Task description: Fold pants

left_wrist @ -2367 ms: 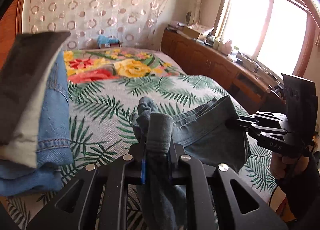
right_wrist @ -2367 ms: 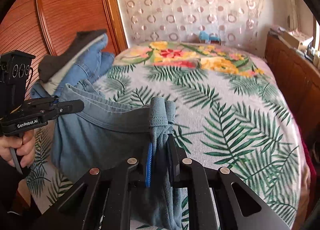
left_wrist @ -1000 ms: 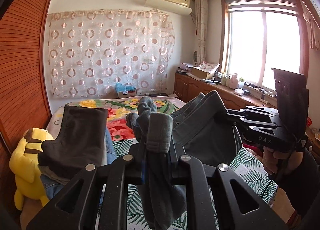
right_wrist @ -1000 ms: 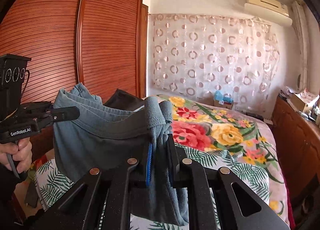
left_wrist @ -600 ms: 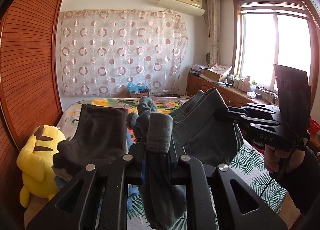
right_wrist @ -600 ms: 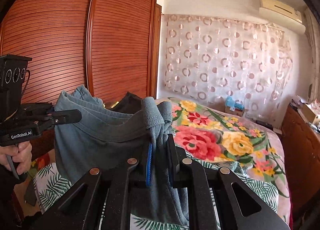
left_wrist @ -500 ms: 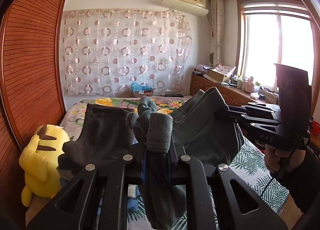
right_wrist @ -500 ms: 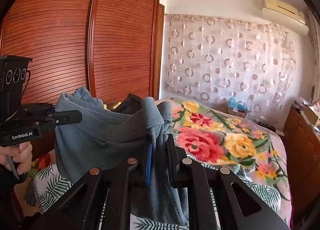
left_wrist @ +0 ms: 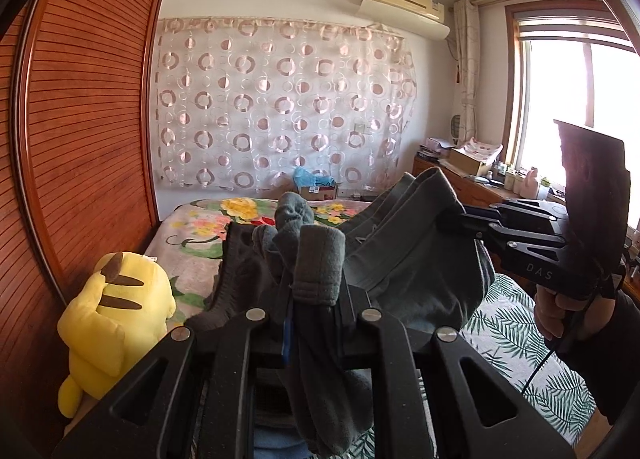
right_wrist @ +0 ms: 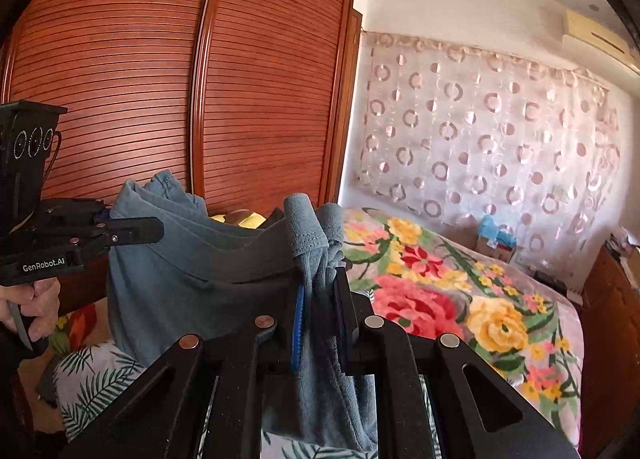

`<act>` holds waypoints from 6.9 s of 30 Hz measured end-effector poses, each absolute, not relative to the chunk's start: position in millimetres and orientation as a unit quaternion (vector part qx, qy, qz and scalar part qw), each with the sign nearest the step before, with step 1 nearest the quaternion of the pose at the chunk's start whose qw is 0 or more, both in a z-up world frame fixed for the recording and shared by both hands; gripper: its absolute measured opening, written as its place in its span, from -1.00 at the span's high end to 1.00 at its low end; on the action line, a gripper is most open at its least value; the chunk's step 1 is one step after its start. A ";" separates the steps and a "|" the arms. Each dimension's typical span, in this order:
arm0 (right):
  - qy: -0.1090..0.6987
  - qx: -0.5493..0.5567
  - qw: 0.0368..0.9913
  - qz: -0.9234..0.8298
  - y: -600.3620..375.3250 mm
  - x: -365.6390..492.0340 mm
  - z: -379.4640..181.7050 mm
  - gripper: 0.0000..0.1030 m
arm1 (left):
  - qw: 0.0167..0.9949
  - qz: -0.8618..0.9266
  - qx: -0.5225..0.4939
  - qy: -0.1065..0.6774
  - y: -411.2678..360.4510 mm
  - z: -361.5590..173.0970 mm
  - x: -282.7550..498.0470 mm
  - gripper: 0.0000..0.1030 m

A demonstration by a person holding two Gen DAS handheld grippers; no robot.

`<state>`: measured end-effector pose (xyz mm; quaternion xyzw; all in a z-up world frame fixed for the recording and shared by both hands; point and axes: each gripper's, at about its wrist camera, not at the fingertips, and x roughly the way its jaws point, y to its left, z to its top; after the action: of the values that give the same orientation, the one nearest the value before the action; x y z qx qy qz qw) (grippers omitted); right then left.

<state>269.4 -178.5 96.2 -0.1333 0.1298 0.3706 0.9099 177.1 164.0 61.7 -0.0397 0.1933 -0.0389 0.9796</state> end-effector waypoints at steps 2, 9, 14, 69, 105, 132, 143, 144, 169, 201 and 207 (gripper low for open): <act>0.125 -0.138 0.910 0.371 -176.2 275.9 99.4 0.75 | 0.980 -0.037 -0.040 0.192 166.2 62.9 180.9 0.69; 0.105 -0.154 0.909 0.373 -167.1 291.4 108.0 0.75 | 0.983 -0.028 -0.046 0.177 168.9 69.5 181.4 0.69; 0.098 -0.174 0.902 0.382 -148.4 305.5 101.3 0.75 | 0.982 -0.005 -0.062 0.180 175.3 56.9 180.0 0.69; 0.244 -0.195 0.837 0.449 -90.5 415.2 71.4 0.17 | 0.951 0.128 -0.123 0.253 207.0 -22.3 175.4 0.19; 0.231 -0.171 0.830 0.478 -104.2 386.7 63.8 -0.68 | 0.945 0.159 -0.083 0.274 211.4 -12.9 141.6 -0.72; 0.221 -0.135 0.848 0.461 -134.5 313.4 62.3 -0.84 | 0.942 0.173 -0.065 0.282 197.0 -11.3 96.5 -0.72; 0.220 -0.113 0.865 0.437 -163.9 275.1 60.2 -0.84 | 0.948 0.144 -0.061 0.278 176.6 -10.0 79.3 -0.72; 0.220 -0.110 0.868 0.431 -168.6 271.1 60.0 -0.84 | 0.949 0.142 -0.059 0.276 174.0 -9.2 77.9 -0.72; 0.209 -0.050 0.928 0.305 -246.7 133.7 64.0 -0.85 | 0.963 0.028 -0.024 0.267 76.4 4.6 47.6 -0.72; 0.183 0.021 0.972 0.147 -269.3 43.0 76.9 -0.89 | 0.966 -0.048 0.008 0.252 -22.9 38.1 41.6 -0.72; 0.166 0.020 0.977 0.134 -253.7 25.9 79.2 -0.89 | 0.971 -0.047 0.005 0.234 -21.1 54.8 30.5 -0.72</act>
<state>25.9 -253.7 79.2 0.0200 0.1659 0.1345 0.9767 30.5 -21.1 54.8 0.0050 0.2345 -0.0473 0.9710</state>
